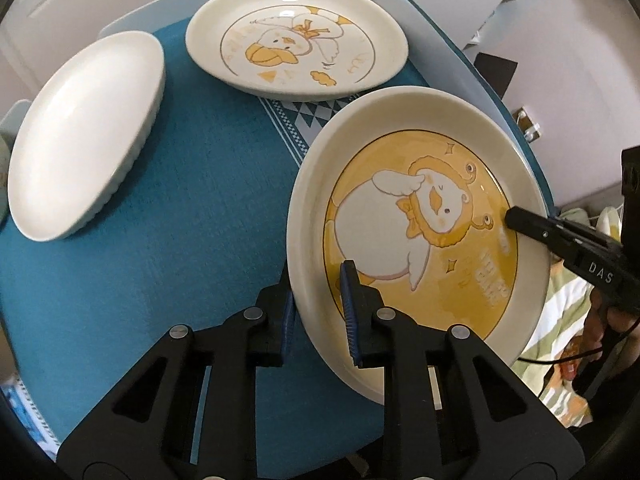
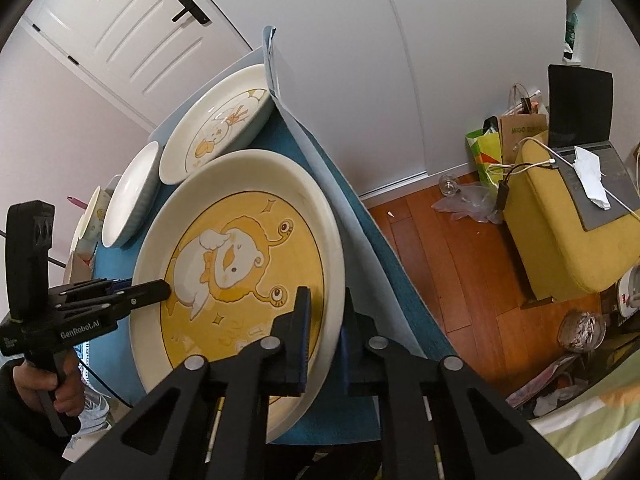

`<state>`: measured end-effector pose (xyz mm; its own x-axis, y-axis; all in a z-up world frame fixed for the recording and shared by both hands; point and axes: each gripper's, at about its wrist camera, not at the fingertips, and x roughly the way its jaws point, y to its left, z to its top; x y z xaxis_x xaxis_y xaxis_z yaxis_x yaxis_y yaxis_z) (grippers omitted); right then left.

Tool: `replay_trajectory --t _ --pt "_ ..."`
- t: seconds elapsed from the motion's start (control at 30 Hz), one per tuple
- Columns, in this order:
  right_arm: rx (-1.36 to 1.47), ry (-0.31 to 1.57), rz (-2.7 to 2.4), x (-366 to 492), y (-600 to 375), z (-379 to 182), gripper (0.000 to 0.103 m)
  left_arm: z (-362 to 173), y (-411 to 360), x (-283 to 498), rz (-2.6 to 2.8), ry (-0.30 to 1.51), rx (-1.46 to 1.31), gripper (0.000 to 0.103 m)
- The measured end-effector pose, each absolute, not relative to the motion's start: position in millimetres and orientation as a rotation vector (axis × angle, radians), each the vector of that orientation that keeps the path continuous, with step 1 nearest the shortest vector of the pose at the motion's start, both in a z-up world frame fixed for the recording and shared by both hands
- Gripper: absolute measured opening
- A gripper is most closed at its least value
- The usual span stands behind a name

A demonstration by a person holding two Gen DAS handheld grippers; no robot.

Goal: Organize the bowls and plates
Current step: 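Carry the lion plate beside the beige dish, lower it, open both grippers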

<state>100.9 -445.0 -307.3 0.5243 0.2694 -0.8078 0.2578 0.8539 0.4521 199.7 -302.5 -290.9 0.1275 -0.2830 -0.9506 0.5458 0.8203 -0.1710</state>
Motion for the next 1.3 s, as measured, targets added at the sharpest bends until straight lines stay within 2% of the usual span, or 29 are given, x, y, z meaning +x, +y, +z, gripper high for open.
replay_trajectory --t 0.53,0.9,1.3 --pt "0.446 0.962 0.033 106.2 -428.5 -266.8 0.012 -255.7 -269.2 186.3 -0.593 1.205 0.158 0.018" --pt "0.364 0.928 0.168 136.4 -353.9 -220.8 0.012 -203.3 -157.1 180.4 -0.468 1.104 0.069 0.018" --pt "0.266 0.998 0.357 169.1 -223.2 -234.4 0.012 -227.1 -20.3 161.5 -0.28 1.147 0.004 0.018"
